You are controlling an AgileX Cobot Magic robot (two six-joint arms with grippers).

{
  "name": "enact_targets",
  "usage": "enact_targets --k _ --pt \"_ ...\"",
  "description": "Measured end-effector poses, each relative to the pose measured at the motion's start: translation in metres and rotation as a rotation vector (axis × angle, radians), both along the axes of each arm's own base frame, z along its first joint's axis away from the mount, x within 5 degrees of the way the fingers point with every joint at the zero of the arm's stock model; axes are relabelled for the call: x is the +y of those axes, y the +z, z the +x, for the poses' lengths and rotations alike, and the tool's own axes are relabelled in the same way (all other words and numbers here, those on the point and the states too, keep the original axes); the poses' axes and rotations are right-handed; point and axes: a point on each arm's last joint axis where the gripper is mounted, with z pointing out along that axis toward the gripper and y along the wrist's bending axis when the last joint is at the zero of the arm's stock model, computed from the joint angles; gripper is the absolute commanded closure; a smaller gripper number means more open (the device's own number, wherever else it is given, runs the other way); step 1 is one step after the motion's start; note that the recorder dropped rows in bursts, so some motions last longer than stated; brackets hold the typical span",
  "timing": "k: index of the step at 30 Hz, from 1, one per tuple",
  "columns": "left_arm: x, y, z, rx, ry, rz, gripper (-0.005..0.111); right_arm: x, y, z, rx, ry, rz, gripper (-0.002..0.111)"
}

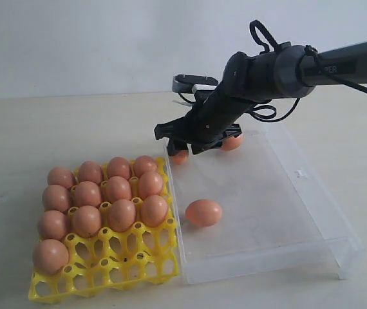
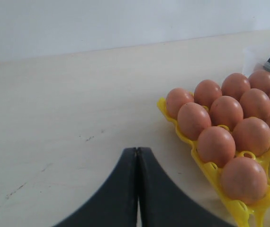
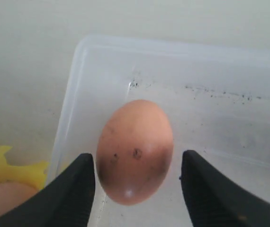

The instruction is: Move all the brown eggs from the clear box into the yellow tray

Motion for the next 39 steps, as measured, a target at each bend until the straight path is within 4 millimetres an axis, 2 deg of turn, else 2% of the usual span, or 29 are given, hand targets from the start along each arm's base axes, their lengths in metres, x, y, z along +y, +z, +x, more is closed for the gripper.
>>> enact_targets --k 13,21,32,34,36,39 --pt "0.000 0.000 0.000 0.000 0.000 0.000 0.107 -0.008 0.000 0.009 -0.023 -0.069 0.043 0.054" --pt "0.000 0.000 0.000 0.000 0.000 0.000 0.107 -0.006 -0.021 0.011 0.018 -0.111 0.065 0.054" --pt "0.000 0.000 0.000 0.000 0.000 0.000 0.107 -0.007 -0.023 0.016 -0.026 -0.148 0.081 0.055" --pt "0.000 0.000 0.000 0.000 0.000 0.000 0.107 -0.007 -0.024 0.017 -0.029 -0.151 0.081 0.057" --pt "0.000 0.000 0.000 0.000 0.000 0.000 0.107 -0.007 -0.024 0.017 -0.032 -0.150 0.081 0.066" --pt "0.000 0.000 0.000 0.000 0.000 0.000 0.107 -0.007 -0.024 0.017 -0.037 -0.148 0.080 0.093"
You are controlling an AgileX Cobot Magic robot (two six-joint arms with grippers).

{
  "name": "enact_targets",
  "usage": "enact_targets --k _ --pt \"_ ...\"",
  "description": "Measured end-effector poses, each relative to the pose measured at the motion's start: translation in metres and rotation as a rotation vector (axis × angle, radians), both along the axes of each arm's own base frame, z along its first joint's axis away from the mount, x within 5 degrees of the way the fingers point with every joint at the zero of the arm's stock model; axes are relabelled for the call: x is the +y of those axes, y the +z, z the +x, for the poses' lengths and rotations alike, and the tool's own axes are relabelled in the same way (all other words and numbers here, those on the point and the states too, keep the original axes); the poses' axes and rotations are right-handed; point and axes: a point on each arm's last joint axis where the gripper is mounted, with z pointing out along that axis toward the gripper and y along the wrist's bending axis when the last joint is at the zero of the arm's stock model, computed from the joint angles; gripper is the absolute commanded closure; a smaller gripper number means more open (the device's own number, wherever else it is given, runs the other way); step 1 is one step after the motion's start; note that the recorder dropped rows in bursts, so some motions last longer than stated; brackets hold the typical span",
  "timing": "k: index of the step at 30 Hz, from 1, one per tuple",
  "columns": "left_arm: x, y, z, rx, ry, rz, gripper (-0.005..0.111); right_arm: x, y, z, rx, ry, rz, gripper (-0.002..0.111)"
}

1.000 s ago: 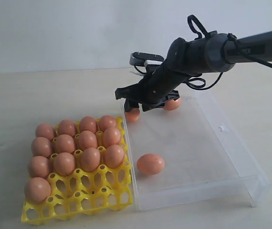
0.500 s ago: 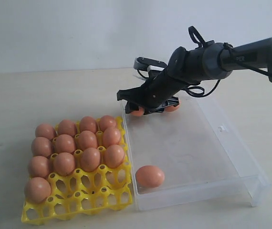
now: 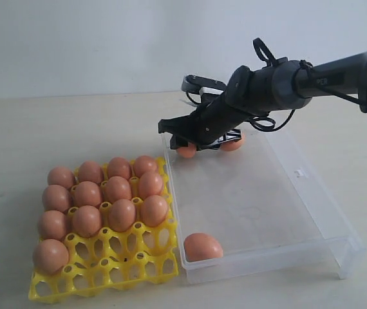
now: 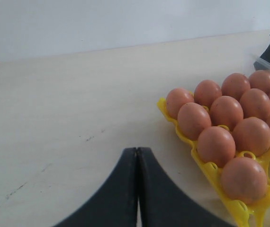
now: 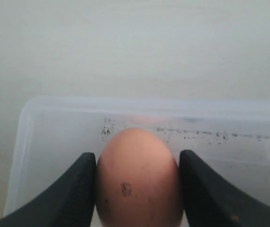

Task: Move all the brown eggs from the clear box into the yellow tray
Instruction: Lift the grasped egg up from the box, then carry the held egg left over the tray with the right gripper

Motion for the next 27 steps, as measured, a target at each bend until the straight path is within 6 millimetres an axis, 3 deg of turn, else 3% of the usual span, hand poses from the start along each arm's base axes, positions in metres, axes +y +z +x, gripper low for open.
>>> enact_targets --k 2,12,19,24,27 --pt "0.000 0.000 0.000 0.000 0.000 0.000 0.107 0.000 0.000 0.000 -0.010 0.019 -0.010 0.108" --pt "0.000 0.000 0.000 0.000 0.000 0.000 0.107 0.000 0.009 -0.001 -0.052 0.092 -0.043 0.108" --pt "0.000 0.000 0.000 0.000 0.000 0.000 0.107 -0.011 0.071 -0.013 -0.219 0.093 -0.055 0.108" --pt "0.000 0.000 0.000 0.000 0.000 0.000 0.107 -0.012 0.109 -0.053 -0.374 0.092 -0.061 0.108" --pt "0.000 0.000 0.000 0.000 0.000 0.000 0.107 0.002 0.120 -0.097 -0.464 0.145 -0.056 0.108"
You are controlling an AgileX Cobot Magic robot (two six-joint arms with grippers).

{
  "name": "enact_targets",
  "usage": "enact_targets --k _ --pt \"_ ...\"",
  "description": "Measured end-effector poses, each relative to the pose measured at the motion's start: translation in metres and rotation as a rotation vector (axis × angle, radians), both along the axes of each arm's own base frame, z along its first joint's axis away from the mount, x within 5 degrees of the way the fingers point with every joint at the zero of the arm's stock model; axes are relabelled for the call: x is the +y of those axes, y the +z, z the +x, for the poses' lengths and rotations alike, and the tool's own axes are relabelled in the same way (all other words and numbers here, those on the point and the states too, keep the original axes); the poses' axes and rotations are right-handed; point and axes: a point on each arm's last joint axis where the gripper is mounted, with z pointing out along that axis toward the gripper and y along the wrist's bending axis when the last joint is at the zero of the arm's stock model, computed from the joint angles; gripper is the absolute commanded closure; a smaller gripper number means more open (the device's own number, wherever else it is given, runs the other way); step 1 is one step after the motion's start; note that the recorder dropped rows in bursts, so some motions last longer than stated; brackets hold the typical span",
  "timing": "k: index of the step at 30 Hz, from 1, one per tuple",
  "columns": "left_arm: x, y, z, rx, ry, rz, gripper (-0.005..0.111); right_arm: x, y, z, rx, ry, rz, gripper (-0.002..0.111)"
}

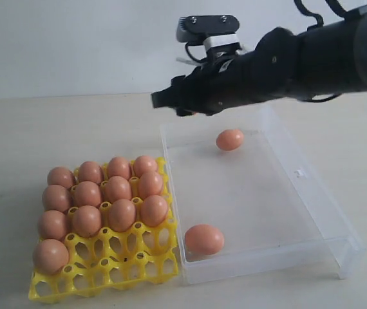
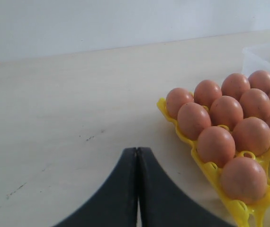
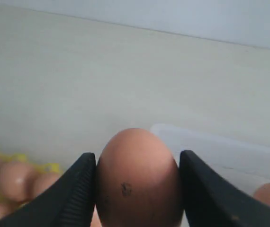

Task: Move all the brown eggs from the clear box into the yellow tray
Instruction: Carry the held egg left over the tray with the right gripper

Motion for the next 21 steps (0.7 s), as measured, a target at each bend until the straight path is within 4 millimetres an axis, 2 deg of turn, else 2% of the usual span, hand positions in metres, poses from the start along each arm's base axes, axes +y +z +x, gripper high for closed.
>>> enact_targets --k 4,8,10,21 --pt "0.000 0.000 0.000 0.000 0.000 0.000 0.107 0.029 -0.001 -0.062 -0.083 0.107 0.022 0.108" --pt "0.000 0.000 0.000 0.000 0.000 0.000 0.107 0.054 -0.009 -0.104 -0.103 0.174 0.081 0.108" --pt "0.000 0.000 0.000 0.000 0.000 0.000 0.107 0.065 -0.015 -0.118 -0.103 0.189 0.111 0.108" --pt "0.000 0.000 0.000 0.000 0.000 0.000 0.107 0.106 -0.057 -0.154 -0.053 0.228 0.205 0.108"
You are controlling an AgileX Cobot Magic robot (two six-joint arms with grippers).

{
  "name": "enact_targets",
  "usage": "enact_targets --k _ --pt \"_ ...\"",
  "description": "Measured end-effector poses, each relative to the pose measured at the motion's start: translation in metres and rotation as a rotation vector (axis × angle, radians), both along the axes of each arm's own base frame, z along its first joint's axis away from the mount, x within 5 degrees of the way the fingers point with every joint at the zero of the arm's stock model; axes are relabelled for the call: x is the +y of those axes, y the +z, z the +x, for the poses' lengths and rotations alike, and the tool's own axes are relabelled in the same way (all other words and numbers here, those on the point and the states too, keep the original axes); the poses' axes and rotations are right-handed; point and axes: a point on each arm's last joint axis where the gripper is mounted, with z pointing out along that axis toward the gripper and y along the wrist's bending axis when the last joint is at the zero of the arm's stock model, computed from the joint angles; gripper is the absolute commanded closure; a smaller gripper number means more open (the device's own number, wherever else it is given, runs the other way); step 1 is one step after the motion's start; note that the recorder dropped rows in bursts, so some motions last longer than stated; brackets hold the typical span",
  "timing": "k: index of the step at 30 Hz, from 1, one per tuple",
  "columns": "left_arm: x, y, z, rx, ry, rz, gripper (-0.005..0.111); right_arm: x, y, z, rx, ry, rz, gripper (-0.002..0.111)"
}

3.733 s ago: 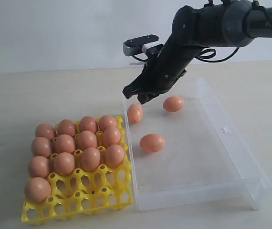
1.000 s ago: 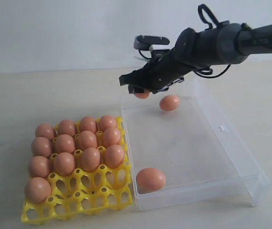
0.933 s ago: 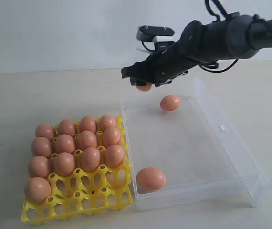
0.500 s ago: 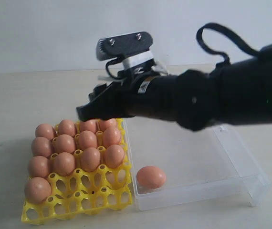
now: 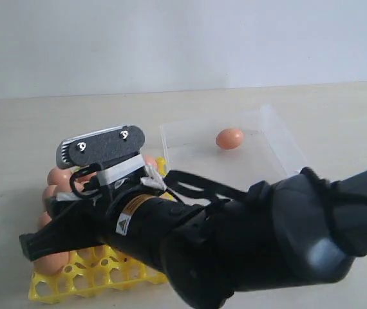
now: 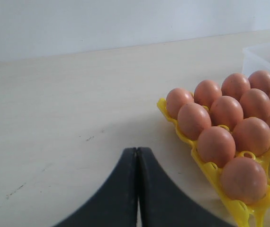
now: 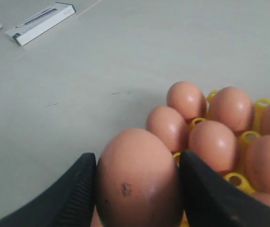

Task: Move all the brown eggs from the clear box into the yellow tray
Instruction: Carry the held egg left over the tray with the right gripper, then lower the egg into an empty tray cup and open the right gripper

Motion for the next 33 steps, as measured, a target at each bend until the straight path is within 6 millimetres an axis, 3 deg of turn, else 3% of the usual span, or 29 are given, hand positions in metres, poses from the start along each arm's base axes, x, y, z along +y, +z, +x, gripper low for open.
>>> enact_targets --k 6,33 --pt "0.000 0.000 0.000 0.000 0.000 0.000 0.107 0.008 -0.015 -0.011 0.035 0.020 -0.007 0.108" --pt "0.000 0.000 0.000 0.000 0.000 0.000 0.107 0.004 -0.026 -0.009 0.140 -0.044 -0.023 0.105"
